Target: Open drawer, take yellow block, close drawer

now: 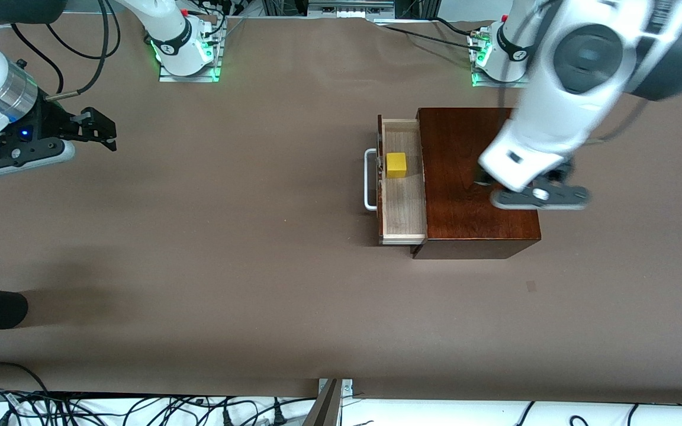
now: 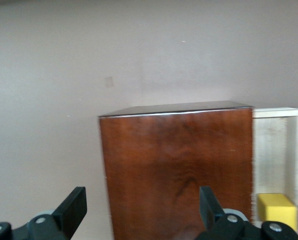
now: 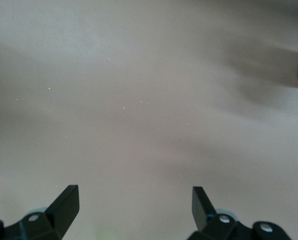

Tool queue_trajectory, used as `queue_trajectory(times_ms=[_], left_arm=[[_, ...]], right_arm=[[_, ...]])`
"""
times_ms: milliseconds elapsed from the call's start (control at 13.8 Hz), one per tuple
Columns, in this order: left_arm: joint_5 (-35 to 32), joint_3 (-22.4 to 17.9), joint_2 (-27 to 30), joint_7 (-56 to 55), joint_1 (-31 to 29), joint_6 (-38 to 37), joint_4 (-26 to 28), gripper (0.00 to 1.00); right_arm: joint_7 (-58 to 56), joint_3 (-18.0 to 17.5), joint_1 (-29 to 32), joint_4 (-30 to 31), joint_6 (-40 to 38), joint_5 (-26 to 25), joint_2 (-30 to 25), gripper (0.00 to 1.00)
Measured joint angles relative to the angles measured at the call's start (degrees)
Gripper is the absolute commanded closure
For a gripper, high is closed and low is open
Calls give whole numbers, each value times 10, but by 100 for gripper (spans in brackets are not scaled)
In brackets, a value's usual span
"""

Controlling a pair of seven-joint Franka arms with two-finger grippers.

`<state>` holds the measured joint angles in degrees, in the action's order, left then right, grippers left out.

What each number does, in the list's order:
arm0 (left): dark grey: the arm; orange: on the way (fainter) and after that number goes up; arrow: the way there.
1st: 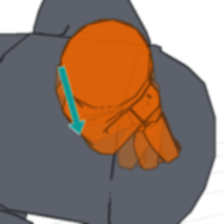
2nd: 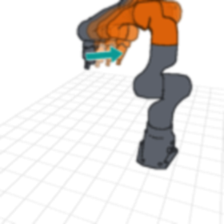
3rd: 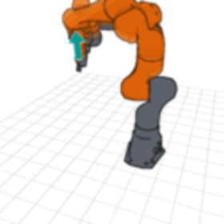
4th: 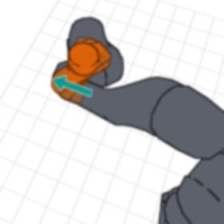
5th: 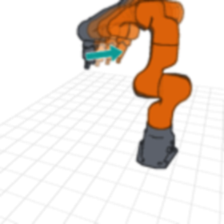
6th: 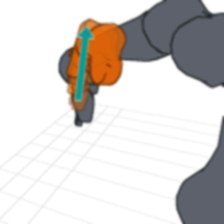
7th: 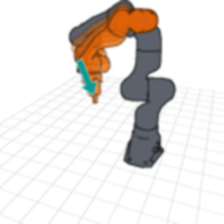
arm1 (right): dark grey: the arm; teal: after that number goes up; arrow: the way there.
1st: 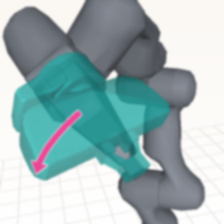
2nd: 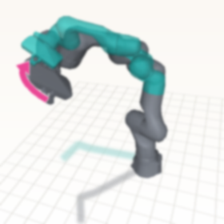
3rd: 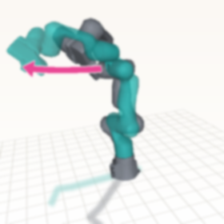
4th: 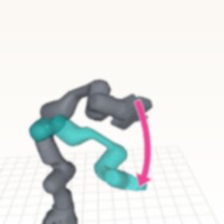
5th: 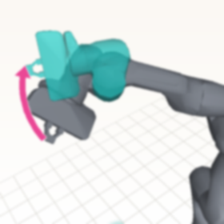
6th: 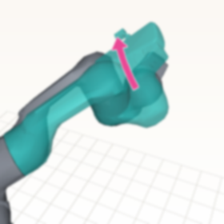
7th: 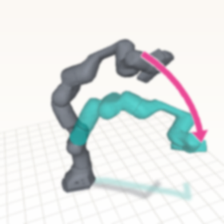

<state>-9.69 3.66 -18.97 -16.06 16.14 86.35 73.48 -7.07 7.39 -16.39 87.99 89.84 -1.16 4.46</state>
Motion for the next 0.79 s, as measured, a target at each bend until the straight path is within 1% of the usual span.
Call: queue_trajectory(times_ms=[217, 289, 361, 506, 578, 650, 795], left_arm=[[28, -4, 7, 89, -49, 0, 1, 0], [39, -14, 17, 108, -56, 5, 9, 0], [48, -28, 33, 118, -60, 23, 28, 0], [56, -49, 83, 126, -71, 88, 99, 0], [57, -54, 109, 128, -79, 113, 139, 0], [57, -55, 132, 129, -87, 130, 175, 0], [57, -55, 173, 129, -98, 161, 238, 0]], right_arm=[[0, -3, -20, 0, 1, 4, 4, 0], [0, -7, -27, 1, 1, 9, 9, 0], [-1, -13, -38, 1, 2, 12, 18, 0], [-14, -28, -71, 1, 1, 17, 38, 0], [-35, -44, -84, 1, 0, 22, 45, 0], [-53, -68, -93, 1, -2, 25, 47, 0], [-65, -128, -108, -1, 1, 26, 47, 0]])
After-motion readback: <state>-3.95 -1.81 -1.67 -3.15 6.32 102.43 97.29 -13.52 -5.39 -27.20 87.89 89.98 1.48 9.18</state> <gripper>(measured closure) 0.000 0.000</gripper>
